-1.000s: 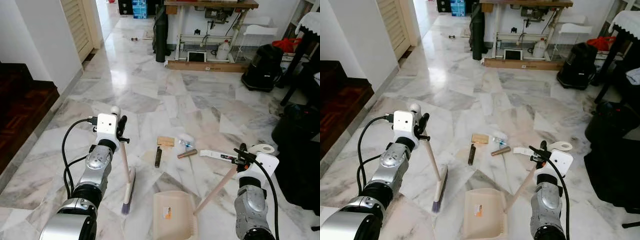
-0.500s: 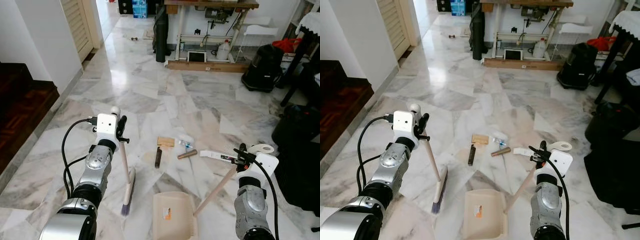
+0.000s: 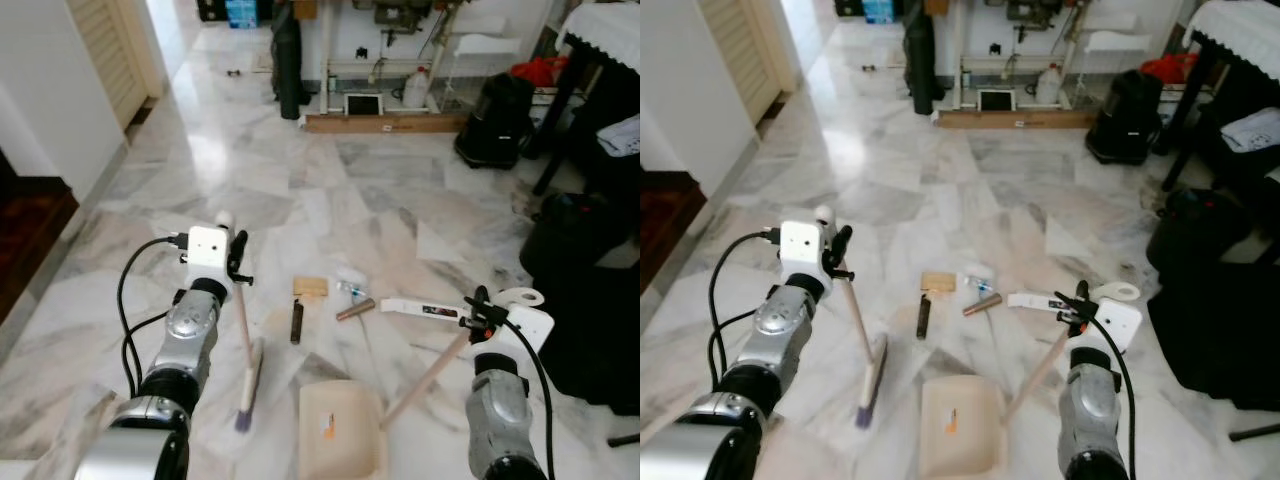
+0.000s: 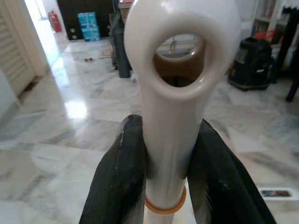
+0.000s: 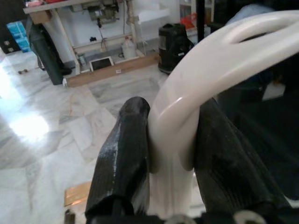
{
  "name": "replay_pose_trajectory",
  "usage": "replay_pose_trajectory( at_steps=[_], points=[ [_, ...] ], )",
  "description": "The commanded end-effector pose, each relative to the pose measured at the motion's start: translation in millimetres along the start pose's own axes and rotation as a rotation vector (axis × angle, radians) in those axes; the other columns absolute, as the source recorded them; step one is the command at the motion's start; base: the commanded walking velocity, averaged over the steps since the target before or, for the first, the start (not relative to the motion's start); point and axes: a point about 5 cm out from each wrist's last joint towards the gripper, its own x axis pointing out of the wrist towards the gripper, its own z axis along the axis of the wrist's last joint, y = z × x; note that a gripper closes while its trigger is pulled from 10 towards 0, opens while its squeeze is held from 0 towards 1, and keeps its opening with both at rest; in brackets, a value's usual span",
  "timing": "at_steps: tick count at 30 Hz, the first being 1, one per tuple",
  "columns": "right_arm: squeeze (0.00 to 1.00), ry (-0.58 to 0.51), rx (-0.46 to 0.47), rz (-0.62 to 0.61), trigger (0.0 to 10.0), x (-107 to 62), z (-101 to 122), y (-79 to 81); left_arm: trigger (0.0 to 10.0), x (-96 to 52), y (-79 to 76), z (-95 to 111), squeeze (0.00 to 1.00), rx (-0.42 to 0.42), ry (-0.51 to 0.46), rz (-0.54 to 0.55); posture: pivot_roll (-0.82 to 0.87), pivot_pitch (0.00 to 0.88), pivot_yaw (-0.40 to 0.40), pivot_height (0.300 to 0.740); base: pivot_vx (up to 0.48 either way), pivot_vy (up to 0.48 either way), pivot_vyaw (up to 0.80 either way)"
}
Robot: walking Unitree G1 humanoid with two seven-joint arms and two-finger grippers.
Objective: Sweep floor
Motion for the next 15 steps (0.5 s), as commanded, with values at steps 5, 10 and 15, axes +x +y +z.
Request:
replay_pose_trajectory(
  at_steps=[5, 10, 15],
  points=[
    [0.0, -0.036, 0.022, 0.025, 10.0, 3.3, 6.2, 11.0, 10.0, 1.5, 14.2, 9.5, 0.0, 0.029, -0.043, 0.031, 0.08, 0.0, -0.006, 0.74, 0.299, 0.0, 0.0],
    [0.0, -0.037, 0.022, 0.025, 10.0, 3.3, 6.4, 10.5, 10.0, 1.8, 15.0, 10.6, 0.0, 0.027, -0.047, 0.038, 0.08, 0.0, -0.01, 0.74, 0.3, 0.0, 0.0],
    [0.0, -0.036, 0.019, 0.026, 10.0, 2.9, 6.1, 10.3, 10.0, 1.8, 17.1, 11.5, 0.0, 0.026, -0.051, 0.045, 0.08, 0.002, -0.012, 0.74, 0.301, 0.0, 0.0]
  ],
)
